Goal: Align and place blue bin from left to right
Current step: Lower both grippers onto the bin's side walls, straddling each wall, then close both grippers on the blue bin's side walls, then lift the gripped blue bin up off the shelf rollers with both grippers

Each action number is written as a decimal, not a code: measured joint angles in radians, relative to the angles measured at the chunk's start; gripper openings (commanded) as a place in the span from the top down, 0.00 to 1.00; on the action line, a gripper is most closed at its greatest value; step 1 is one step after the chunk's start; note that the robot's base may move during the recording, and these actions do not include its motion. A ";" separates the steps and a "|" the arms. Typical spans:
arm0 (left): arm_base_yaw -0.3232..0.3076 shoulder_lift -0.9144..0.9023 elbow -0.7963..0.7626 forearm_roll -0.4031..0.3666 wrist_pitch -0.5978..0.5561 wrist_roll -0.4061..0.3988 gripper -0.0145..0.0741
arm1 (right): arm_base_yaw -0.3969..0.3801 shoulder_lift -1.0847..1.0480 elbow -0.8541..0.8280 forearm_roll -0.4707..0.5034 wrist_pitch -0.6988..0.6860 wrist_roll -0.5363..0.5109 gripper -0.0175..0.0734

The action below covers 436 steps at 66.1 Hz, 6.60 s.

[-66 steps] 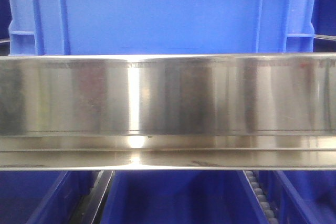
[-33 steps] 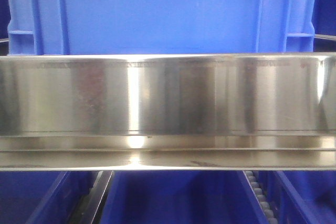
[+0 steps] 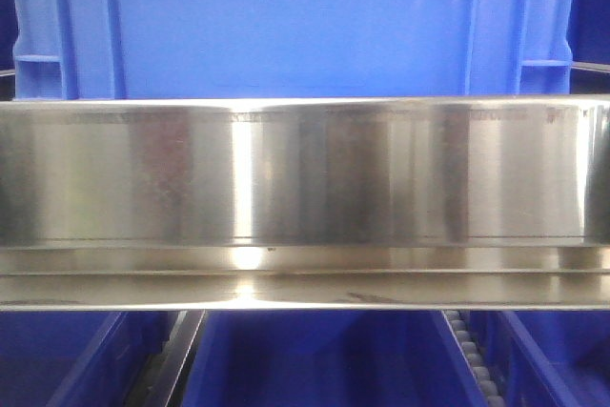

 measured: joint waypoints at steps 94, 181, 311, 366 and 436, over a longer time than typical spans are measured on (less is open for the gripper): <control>-0.037 0.098 -0.115 0.035 0.129 -0.051 0.96 | 0.026 0.513 -0.602 0.211 0.317 -0.204 0.54; -0.037 0.124 -0.115 0.023 0.143 -0.051 0.96 | -0.023 0.629 -0.604 0.241 0.262 -0.231 0.64; -0.086 0.268 -0.117 0.125 0.148 -0.207 0.63 | -0.015 0.629 -0.604 0.239 0.255 -0.247 0.99; -0.086 0.268 -0.117 0.124 0.145 -0.208 0.96 | -0.015 0.629 -0.604 0.229 0.262 -0.235 0.99; -0.237 0.123 -0.179 0.260 0.332 -0.298 0.96 | 0.153 0.401 -0.596 -0.033 0.409 -0.006 0.99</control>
